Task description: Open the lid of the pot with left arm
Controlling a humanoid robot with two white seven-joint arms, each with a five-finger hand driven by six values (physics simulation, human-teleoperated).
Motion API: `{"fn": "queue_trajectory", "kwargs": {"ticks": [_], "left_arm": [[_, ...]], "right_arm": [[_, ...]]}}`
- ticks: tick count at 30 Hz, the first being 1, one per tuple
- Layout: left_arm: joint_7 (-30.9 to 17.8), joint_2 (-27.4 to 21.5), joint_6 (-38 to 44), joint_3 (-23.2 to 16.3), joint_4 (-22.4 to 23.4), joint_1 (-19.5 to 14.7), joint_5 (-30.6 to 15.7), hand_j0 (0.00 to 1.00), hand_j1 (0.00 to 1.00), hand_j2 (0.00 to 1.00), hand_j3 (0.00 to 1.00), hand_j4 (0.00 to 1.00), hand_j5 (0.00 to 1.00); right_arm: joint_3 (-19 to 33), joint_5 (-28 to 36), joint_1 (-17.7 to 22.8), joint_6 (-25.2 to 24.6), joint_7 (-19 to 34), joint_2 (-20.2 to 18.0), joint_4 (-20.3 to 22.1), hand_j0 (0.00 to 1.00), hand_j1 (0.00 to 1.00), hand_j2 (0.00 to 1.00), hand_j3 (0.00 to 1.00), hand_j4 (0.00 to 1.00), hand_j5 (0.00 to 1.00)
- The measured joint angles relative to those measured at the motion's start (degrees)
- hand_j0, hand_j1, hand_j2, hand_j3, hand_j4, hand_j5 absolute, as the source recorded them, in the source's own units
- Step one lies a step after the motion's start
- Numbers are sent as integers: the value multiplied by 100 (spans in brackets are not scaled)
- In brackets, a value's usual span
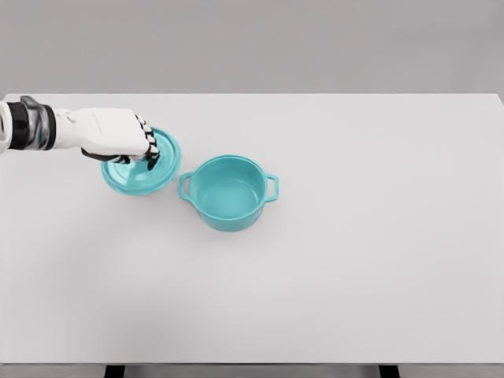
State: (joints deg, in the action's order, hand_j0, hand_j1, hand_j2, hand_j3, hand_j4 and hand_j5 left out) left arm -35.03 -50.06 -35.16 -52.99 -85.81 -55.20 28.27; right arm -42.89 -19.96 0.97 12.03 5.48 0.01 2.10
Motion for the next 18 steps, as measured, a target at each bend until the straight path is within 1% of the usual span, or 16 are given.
{"fn": "queue_trajectory", "kwargs": {"ticks": [3, 6, 7, 8, 9, 11, 15, 16, 18], "left_arm": [[0, -135, 0, 3, -2, 9, 5, 53, 53, 53, 53, 53, 53], [0, -186, 1, 6, -4, 70, 6, 58, 58, 58, 58, 58, 58], [1, -192, 2, 7, -3, 70, 5, 80, 80, 80, 80, 80, 80], [1, -197, 2, 6, -1, 79, 4, 91, 91, 91, 91, 91, 91], [1, -201, 2, 5, 6, 79, 2, 97, 97, 97, 97, 97, 97], [1, -205, 2, 1, 26, 123, -2, 100, 100, 100, 100, 100, 100], [1, -211, 2, -8, 52, 167, -21, 100, 100, 100, 100, 100, 100], [2, -230, 5, -5, 110, 202, -51, 100, 100, 100, 100, 100, 100], [2, -370, 7, 9, 528, 193, -325, 100, 100, 100, 100, 100, 100]], "right_arm": [[0, 0, 0, 0, 0, 0, 0, 100, 100, 100, 100, 100, 100], [0, 0, 0, -1, 1, 0, 0, 100, 100, 100, 100, 100, 100], [0, 0, 0, 0, 1, 0, 0, 100, 100, 100, 100, 100, 100], [0, 0, 0, 0, 0, 0, 0, 100, 100, 100, 100, 100, 100], [0, 0, 0, 0, 1, 0, 0, 100, 100, 100, 100, 100, 100], [0, 0, 0, 0, 0, 0, 0, 100, 100, 100, 100, 100, 100], [0, 0, 0, -1, 0, 0, 0, 100, 100, 100, 100, 100, 100], [0, 0, 0, 0, 0, 0, 0, 100, 100, 100, 100, 100, 100], [0, 0, 0, 0, -2, 0, 0, 100, 100, 100, 100, 100, 100]]}}
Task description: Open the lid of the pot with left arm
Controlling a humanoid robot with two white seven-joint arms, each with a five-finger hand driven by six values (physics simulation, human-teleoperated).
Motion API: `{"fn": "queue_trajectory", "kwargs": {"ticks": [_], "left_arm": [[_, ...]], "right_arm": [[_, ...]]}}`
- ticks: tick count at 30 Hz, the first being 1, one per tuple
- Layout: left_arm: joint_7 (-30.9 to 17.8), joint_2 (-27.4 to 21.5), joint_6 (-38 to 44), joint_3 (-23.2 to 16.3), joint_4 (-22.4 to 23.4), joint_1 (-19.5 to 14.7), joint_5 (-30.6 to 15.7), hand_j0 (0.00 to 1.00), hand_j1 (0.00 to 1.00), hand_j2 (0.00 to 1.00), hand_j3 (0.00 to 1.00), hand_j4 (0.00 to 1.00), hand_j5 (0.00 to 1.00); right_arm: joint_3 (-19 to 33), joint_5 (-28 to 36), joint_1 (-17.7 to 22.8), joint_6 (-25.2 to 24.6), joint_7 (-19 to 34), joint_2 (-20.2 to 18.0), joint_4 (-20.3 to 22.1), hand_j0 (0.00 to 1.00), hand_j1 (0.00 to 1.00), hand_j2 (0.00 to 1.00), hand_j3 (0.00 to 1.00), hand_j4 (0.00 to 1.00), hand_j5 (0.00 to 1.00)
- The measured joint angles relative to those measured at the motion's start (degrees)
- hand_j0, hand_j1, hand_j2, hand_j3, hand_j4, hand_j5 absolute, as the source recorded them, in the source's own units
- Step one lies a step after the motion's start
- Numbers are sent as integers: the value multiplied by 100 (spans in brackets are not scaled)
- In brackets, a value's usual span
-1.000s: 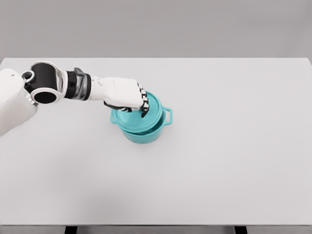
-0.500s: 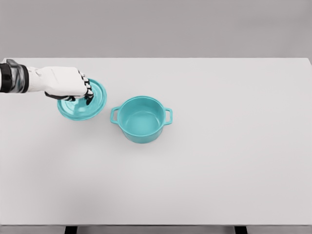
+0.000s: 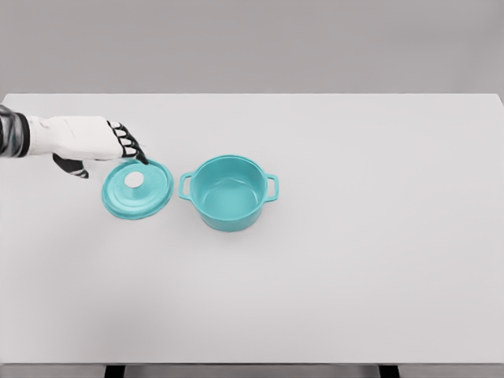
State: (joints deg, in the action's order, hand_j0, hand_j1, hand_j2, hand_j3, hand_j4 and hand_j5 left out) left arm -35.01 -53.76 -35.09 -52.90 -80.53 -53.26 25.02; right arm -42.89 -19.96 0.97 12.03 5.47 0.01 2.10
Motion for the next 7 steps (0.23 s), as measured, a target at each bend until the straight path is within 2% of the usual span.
{"fn": "queue_trajectory", "kwargs": {"ticks": [2, 4, 7], "left_arm": [[0, -87, -1, 87, 758, 9, -437, 100, 100, 100, 100, 100, 100], [-1, -115, -3, 209, 1473, 9, -669, 100, 100, 100, 100, 100, 100], [-1, -124, -5, 289, 1970, 18, -842, 100, 100, 100, 100, 100, 100]], "right_arm": [[0, 0, 0, 0, 0, 0, 0, 100, 100, 100, 100, 100, 100], [0, 0, 0, 0, 0, 0, 0, 100, 100, 100, 100, 100, 100], [0, 0, 0, 0, 1, 0, 0, 100, 100, 100, 100, 100, 100]]}}
